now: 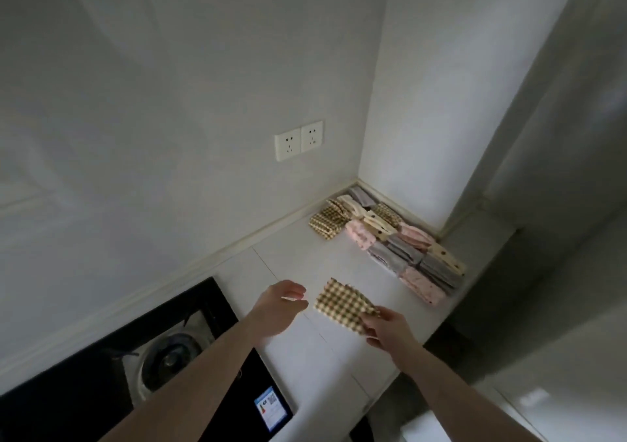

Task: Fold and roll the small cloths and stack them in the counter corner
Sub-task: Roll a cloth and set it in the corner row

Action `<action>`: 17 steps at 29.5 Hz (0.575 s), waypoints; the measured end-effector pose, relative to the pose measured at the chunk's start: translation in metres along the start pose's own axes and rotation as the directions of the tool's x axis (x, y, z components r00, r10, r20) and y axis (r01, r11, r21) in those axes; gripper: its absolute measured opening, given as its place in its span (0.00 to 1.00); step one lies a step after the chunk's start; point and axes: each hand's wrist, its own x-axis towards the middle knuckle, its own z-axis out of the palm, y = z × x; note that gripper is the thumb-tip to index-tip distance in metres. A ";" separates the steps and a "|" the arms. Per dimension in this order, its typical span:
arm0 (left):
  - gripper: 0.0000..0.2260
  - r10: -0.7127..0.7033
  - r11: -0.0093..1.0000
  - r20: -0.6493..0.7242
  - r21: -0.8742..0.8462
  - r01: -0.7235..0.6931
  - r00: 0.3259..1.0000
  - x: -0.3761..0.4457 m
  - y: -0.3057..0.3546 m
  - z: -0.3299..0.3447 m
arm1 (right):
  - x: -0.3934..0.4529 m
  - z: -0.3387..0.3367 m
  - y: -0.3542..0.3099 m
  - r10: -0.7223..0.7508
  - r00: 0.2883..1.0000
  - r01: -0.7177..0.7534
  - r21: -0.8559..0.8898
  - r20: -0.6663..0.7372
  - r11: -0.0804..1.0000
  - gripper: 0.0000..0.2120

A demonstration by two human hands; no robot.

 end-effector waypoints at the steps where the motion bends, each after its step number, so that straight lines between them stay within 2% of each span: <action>1: 0.06 -0.014 1.000 -0.017 0.008 0.014 1.000 0.005 -0.003 -0.008 | 0.015 -0.001 -0.004 0.044 0.999 -0.044 0.026 -0.011 0.999 0.09; 5: 0.05 -0.085 0.996 -0.106 0.026 0.088 0.991 0.019 -0.013 -0.033 | 0.078 -0.002 -0.014 0.135 0.989 -0.128 0.090 -0.068 0.988 0.08; 9: 0.05 -0.149 0.988 -0.201 0.004 0.153 0.968 0.037 -0.011 -0.031 | 0.144 -0.005 -0.033 0.219 0.967 -0.209 0.088 -0.128 0.974 0.02; 11: 0.05 -0.177 0.984 -0.226 -0.008 0.180 0.958 0.042 -0.007 -0.027 | 0.173 -0.005 -0.041 0.265 0.949 -0.256 0.068 -0.170 0.964 0.06; 17: 0.05 -0.207 0.978 -0.308 -0.037 0.206 0.929 0.055 0.011 -0.007 | 0.230 -0.010 -0.061 0.259 0.965 -0.260 -0.014 -0.038 0.966 0.08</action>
